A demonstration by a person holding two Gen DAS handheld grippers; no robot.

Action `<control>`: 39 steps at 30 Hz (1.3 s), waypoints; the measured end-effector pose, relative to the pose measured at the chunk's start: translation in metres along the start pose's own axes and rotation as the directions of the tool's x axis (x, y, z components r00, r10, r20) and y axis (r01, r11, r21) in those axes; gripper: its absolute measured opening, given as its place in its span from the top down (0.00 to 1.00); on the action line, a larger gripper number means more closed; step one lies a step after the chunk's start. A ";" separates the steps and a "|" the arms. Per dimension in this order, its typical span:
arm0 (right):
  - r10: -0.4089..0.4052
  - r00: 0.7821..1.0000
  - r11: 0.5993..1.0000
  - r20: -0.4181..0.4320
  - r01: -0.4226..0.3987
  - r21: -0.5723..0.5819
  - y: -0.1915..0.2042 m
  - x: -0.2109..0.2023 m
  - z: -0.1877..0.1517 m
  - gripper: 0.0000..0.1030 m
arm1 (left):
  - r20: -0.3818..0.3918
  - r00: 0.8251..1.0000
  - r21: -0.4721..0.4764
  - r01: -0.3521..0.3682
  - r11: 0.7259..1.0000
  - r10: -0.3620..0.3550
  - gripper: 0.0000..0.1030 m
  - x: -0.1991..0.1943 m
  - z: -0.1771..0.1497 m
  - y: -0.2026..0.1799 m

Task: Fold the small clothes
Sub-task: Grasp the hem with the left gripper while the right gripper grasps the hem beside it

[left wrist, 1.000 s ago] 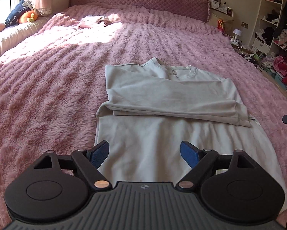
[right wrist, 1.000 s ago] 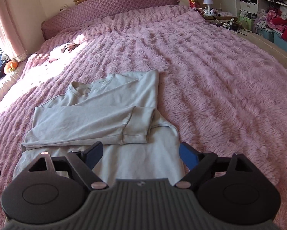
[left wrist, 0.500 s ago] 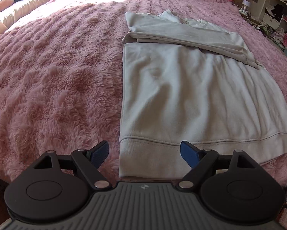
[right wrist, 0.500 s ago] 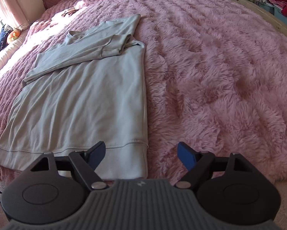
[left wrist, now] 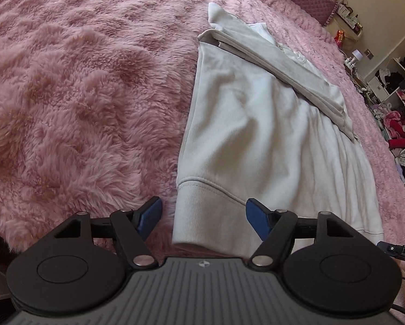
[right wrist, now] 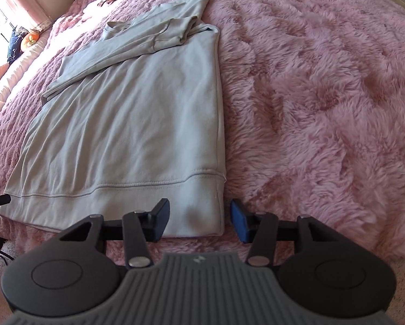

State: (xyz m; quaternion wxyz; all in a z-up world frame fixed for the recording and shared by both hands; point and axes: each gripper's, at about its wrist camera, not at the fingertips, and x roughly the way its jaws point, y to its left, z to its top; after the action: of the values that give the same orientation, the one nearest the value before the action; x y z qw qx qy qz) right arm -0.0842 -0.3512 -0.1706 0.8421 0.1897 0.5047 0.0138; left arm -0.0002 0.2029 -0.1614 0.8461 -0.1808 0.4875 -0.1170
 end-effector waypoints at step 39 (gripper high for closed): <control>0.236 0.964 0.946 0.125 -0.257 0.198 0.005 -0.034 0.041 0.95 | 0.113 0.945 -0.071 0.315 0.946 -0.306 0.89 -0.007 0.043 -0.016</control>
State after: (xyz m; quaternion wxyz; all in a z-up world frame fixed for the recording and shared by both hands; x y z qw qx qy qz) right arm -0.0646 -0.3663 -0.1233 0.8327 0.3408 0.4328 0.0554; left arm 0.0334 0.1994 -0.1289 0.8318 -0.2981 0.4142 -0.2182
